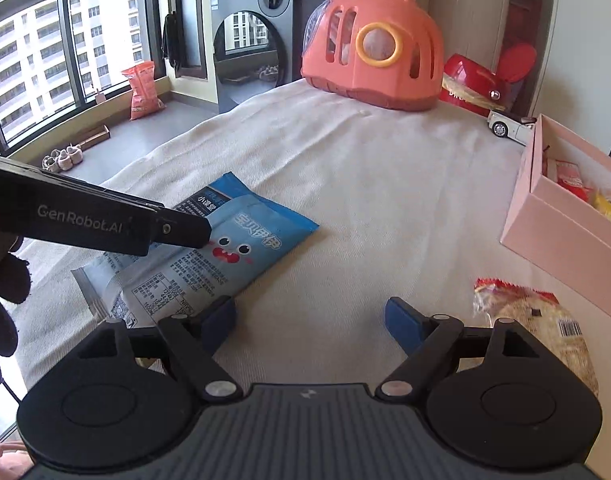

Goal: Organize snacks
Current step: 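Grasp the blue snack packet with the left tool while the right tool grasps a flat wrapped pastry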

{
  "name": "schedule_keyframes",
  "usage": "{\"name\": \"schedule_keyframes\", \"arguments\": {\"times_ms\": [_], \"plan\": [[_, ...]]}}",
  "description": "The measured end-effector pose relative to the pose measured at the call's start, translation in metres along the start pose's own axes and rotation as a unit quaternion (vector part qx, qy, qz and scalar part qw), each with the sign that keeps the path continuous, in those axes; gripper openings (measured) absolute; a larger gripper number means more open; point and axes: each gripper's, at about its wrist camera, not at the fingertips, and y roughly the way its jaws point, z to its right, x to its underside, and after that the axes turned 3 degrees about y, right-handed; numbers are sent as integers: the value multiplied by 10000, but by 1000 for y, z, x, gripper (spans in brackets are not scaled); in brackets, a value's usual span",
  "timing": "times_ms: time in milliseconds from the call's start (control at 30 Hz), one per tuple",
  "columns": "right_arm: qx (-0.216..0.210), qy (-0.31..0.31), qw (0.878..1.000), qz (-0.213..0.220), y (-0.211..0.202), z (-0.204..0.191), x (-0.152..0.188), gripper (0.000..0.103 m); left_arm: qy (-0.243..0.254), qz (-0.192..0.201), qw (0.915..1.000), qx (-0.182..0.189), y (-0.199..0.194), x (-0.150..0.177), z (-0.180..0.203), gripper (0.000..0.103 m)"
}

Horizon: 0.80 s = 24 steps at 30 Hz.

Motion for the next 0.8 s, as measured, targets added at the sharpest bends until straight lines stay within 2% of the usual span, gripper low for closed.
{"name": "schedule_keyframes", "arguments": {"times_ms": [267,400,500,667,700,800], "plan": [[65,12,10000,-24,2,2,-2,83,109,-88,9999,65,-5,1,0,51],[413,-22,9990,147,-12,13,-6,83,209,-106,9997,73,-8,1,3,51],[752,18,9966,330,-29,37,-7,83,305,-90,9995,43,-9,1,6,51],[1372,547,9889,179,-32,92,2,83,377,-130,9992,24,-6,2,10,51],[1428,695,9872,130,-31,101,5,84,383,-130,9992,14,-6,3,10,51],[1246,1130,9857,110,-28,116,15,84,359,-149,9992,1,-7,2,10,51]]}}
